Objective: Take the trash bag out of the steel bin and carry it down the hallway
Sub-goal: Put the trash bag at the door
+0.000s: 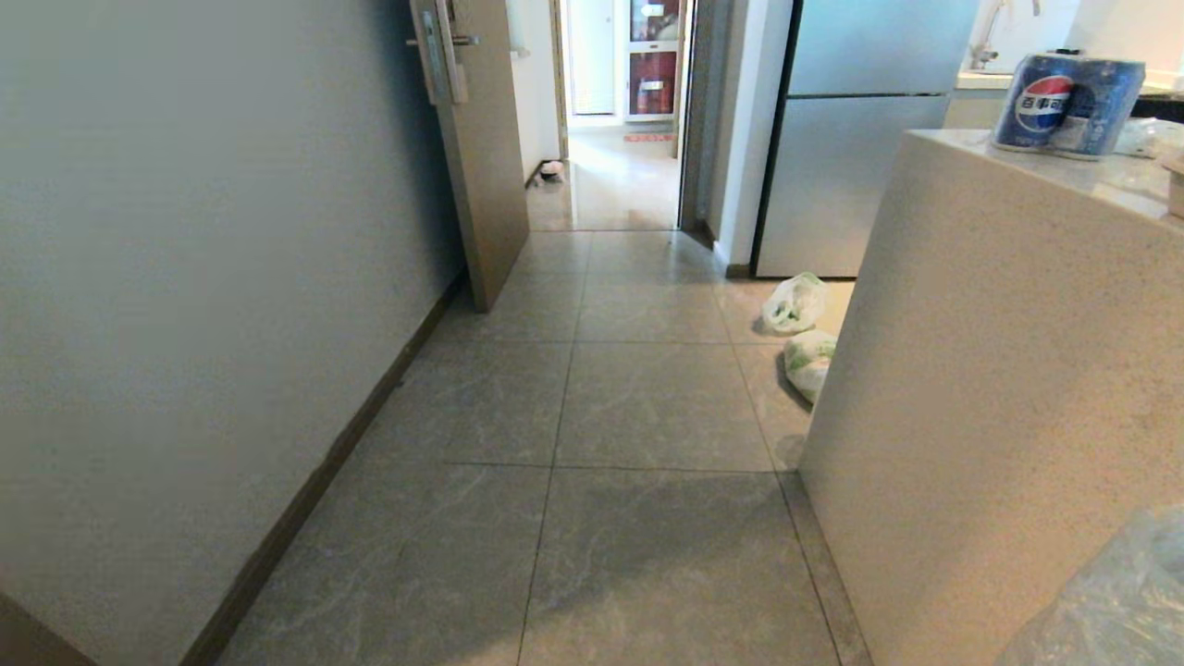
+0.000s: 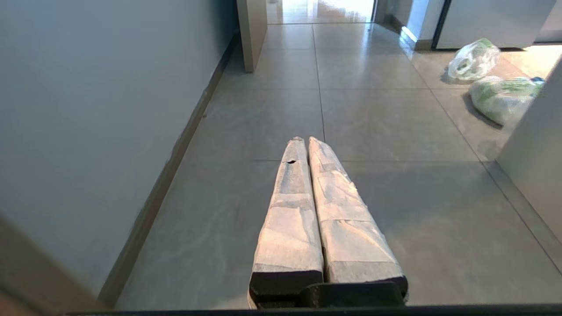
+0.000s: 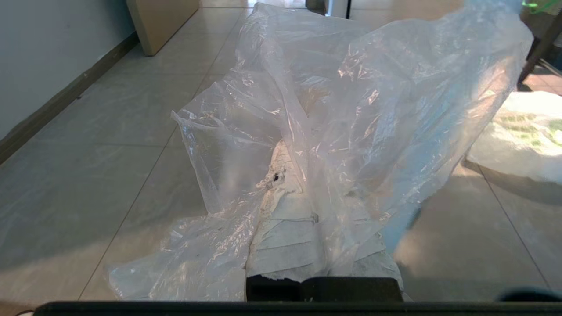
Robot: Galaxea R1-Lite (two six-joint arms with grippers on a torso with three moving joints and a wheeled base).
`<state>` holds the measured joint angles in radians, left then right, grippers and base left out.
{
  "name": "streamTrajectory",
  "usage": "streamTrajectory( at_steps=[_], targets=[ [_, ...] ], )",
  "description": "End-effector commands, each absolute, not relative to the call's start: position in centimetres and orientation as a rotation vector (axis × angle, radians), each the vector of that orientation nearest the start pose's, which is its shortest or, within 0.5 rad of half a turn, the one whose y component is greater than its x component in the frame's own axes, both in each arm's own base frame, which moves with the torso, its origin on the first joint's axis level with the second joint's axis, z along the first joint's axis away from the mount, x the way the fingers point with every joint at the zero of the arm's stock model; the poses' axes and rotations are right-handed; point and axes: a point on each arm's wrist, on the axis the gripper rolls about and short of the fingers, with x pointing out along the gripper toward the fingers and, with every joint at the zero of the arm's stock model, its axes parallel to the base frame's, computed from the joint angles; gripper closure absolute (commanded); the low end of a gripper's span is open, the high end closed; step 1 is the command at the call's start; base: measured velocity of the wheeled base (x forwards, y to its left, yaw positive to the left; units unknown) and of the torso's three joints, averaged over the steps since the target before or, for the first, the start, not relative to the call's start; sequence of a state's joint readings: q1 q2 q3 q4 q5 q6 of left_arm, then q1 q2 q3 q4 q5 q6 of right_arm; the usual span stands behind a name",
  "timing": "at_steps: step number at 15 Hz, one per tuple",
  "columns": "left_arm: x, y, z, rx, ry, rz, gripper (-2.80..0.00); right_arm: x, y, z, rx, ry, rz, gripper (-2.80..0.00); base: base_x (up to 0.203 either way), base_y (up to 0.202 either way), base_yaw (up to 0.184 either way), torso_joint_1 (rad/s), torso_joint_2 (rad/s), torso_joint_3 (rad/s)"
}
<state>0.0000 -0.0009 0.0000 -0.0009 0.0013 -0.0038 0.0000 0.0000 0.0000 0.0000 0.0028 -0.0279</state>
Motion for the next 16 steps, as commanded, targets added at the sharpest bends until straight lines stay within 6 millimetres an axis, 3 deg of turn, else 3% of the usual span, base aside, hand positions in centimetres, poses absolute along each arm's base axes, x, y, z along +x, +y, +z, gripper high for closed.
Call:
streamTrajectory(
  at_steps=[1, 16],
  targets=[
    [-2.28, 0.0, 7.56, -0.005, -0.002, 0.002, 0.0, -2.27, 0.01, 7.55, -0.029, 0.001, 0.003, 0.0, 0.19, 0.0, -0.001, 0.005, 0.01, 0.006],
    [-2.28, 0.0, 7.56, -0.005, -0.002, 0.002, 0.0, -2.27, 0.01, 7.55, -0.029, 0.001, 0.003, 0.0, 0.19, 0.0, 0.0, 0.003, 0.0, 0.003]
  ],
)
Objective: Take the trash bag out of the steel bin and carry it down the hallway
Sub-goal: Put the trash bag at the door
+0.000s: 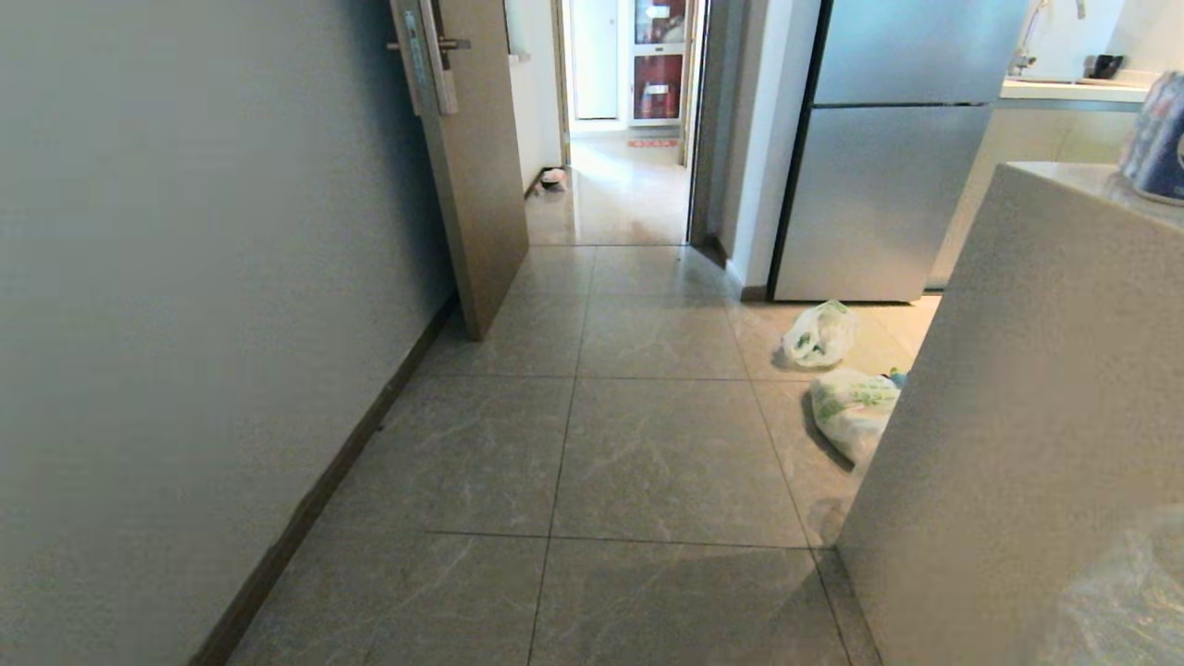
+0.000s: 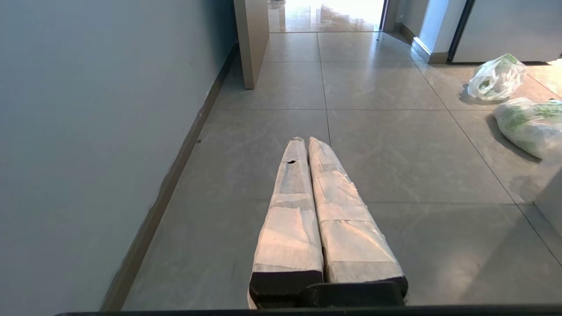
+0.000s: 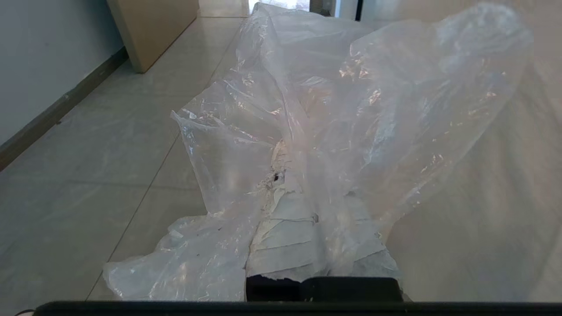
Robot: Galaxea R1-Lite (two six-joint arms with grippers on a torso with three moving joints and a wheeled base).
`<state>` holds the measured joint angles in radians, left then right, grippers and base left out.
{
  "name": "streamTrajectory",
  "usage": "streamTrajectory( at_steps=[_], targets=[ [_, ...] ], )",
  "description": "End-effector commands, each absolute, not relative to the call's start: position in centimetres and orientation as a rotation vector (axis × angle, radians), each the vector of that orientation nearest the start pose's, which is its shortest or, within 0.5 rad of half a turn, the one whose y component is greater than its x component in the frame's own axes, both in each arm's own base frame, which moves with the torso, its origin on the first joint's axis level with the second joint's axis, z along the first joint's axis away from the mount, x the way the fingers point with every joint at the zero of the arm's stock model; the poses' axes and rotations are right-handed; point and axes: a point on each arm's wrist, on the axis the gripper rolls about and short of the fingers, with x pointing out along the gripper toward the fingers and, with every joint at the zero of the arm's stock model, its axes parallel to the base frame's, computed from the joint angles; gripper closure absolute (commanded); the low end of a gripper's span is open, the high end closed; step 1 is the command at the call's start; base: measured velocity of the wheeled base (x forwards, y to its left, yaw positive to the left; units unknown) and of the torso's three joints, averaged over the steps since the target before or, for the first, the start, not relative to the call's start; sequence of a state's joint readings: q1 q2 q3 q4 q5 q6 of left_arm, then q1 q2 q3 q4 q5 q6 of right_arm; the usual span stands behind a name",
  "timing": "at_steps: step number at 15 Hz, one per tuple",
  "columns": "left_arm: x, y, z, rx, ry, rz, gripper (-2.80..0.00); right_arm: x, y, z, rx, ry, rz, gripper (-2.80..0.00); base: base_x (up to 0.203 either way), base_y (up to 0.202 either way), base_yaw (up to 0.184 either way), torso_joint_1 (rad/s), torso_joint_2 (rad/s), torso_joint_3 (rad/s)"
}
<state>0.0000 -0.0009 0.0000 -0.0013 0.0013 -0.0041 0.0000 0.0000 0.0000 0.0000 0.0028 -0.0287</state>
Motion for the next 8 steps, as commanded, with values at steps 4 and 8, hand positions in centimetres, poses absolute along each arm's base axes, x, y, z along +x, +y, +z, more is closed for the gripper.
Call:
streamTrajectory(
  at_steps=[4, 8],
  targets=[
    [-2.28, 0.0, 7.56, -0.005, -0.002, 0.002, 0.0, -2.27, 0.01, 7.55, -0.029, 0.001, 0.003, 0.0, 0.193, 0.0, 0.0, 0.003, 0.0, 0.002],
    [-2.28, 0.0, 7.56, -0.005, -0.002, 0.002, 0.0, -2.27, 0.01, 7.55, -0.029, 0.001, 0.003, 0.0, 0.192, 0.0, 0.001, 0.004, 0.0, 0.002]
  ],
)
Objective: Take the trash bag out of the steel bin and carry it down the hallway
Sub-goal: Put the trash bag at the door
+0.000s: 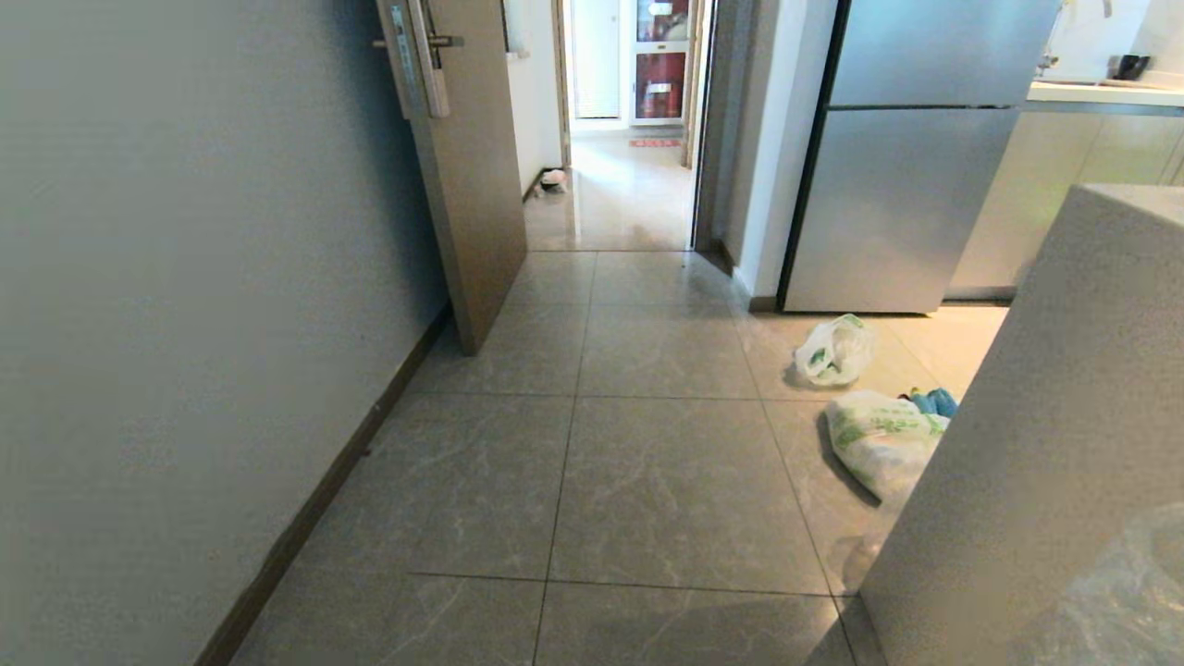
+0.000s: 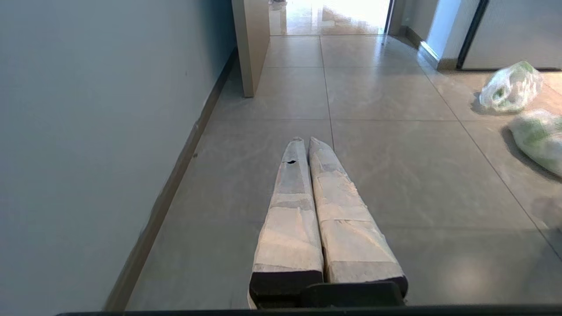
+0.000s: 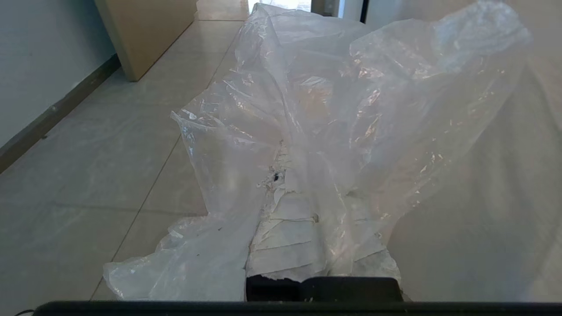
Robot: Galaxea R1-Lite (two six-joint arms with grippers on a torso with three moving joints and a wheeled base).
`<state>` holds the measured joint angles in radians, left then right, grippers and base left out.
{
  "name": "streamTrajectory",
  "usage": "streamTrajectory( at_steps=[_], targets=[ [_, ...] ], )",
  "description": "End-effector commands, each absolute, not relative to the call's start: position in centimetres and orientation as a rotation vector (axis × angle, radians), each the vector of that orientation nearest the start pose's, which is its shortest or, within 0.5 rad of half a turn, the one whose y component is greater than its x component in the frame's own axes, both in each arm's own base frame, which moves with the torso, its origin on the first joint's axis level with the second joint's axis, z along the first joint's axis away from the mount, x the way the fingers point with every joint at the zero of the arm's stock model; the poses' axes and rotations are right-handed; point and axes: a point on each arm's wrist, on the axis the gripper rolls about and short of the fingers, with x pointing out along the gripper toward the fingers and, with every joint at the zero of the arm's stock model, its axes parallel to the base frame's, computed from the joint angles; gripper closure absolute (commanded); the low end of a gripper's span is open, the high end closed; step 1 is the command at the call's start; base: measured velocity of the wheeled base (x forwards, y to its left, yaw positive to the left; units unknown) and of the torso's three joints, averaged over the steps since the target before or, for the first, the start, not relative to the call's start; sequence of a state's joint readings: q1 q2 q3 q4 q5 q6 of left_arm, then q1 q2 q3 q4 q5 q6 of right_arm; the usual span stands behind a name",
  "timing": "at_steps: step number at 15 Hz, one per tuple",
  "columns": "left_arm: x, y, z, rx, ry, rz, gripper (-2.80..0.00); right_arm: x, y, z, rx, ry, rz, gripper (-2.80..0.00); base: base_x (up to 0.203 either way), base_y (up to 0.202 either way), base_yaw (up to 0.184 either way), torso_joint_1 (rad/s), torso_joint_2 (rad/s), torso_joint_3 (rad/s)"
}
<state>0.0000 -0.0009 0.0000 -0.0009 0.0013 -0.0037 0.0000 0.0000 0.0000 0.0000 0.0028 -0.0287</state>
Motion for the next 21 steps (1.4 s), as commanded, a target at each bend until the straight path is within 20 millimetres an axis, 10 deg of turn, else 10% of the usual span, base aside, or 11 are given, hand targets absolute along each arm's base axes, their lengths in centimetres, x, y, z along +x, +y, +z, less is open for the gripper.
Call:
streamTrajectory(
  at_steps=[1, 21],
  targets=[
    [-2.28, 0.0, 7.56, -0.005, -0.001, 0.002, 0.0, -2.27, 0.01, 7.55, -0.029, 0.001, 0.003, 0.0, 0.187, 0.0, 0.007, 0.002, 0.0, 0.001],
    [-2.28, 0.0, 7.56, -0.003, -0.002, 0.002, 0.0, -2.27, 0.01, 7.55, -0.029, 0.001, 0.003, 0.0, 0.19, 0.0, 0.0, 0.002, 0.0, 0.003]
  ],
)
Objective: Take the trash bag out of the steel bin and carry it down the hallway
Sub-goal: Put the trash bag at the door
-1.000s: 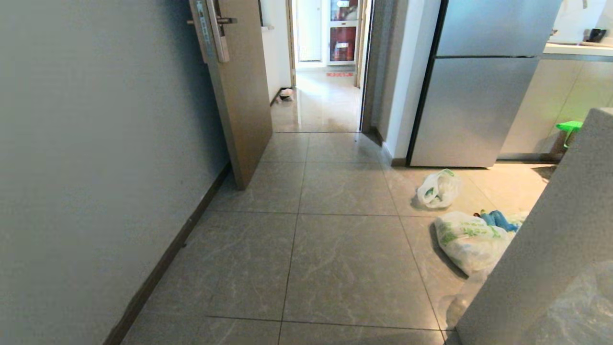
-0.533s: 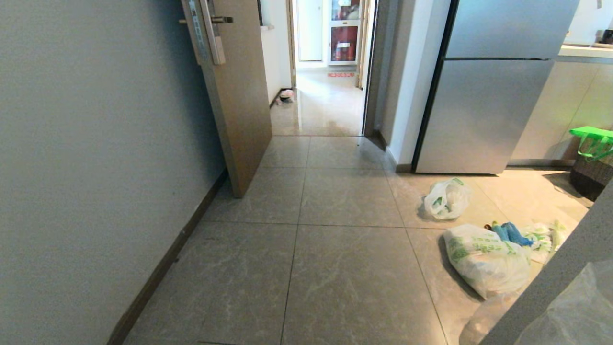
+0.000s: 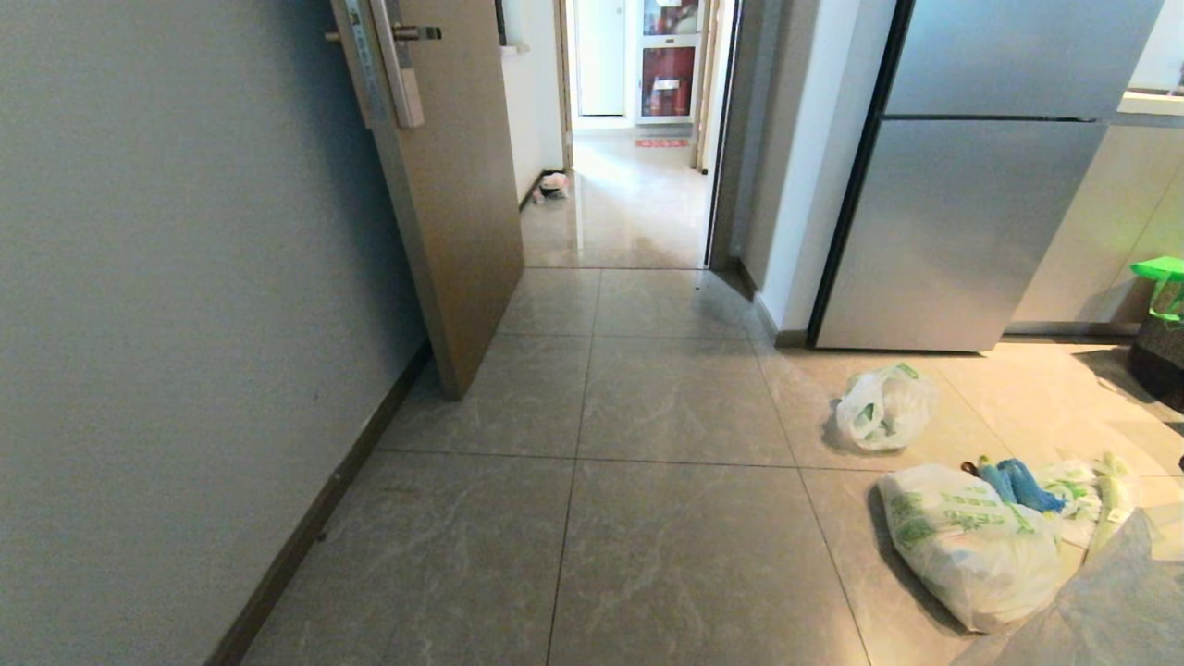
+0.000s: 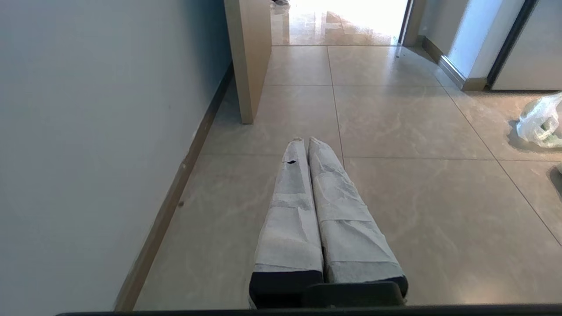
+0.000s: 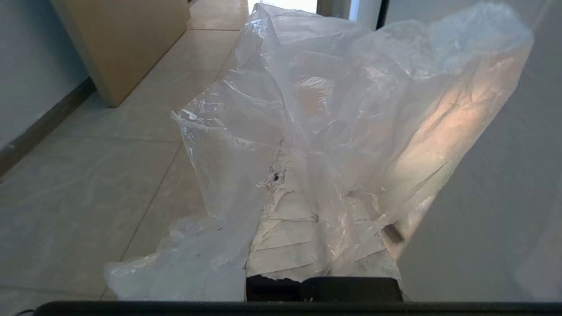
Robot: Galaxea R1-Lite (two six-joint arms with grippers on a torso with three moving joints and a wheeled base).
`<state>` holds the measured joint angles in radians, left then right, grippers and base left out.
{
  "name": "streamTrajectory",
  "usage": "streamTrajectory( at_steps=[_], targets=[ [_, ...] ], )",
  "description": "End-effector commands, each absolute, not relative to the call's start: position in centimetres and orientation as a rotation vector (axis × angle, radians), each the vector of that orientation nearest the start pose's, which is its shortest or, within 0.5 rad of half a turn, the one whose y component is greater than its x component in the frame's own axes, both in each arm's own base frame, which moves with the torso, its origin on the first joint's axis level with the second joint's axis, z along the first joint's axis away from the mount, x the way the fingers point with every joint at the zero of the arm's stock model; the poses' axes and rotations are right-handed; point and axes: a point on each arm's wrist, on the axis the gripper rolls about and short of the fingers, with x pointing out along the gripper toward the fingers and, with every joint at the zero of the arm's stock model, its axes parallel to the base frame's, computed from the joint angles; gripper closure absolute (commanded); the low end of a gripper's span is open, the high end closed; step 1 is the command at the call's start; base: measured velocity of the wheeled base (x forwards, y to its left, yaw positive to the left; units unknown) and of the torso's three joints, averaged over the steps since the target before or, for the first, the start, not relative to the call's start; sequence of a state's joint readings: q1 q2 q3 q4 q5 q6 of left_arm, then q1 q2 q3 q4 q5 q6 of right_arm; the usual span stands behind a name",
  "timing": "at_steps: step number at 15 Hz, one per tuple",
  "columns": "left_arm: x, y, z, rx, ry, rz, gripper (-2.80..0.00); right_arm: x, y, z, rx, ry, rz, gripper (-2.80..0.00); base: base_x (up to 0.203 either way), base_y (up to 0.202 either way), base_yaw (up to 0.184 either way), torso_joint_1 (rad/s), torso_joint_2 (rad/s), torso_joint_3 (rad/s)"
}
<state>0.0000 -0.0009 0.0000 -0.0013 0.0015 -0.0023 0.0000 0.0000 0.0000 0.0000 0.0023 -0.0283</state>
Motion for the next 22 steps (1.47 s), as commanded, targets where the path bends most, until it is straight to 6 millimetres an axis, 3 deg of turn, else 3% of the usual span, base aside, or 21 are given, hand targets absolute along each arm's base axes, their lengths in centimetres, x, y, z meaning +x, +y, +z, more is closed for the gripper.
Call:
streamTrajectory(
  at_steps=[1, 22],
  targets=[
    [-2.28, 0.0, 7.56, -0.003, -0.002, 0.002, 0.0, -2.27, 0.01, 7.55, -0.028, 0.001, 0.003, 0.0, 0.194, 0.0, 0.002, 0.004, 0.0, 0.002],
    [-2.28, 0.0, 7.56, -0.003, -0.002, 0.002, 0.0, -2.27, 0.01, 7.55, -0.028, 0.001, 0.003, 0.0, 0.192, 0.0, 0.0, 0.003, 0.0, 0.002]
  ],
)
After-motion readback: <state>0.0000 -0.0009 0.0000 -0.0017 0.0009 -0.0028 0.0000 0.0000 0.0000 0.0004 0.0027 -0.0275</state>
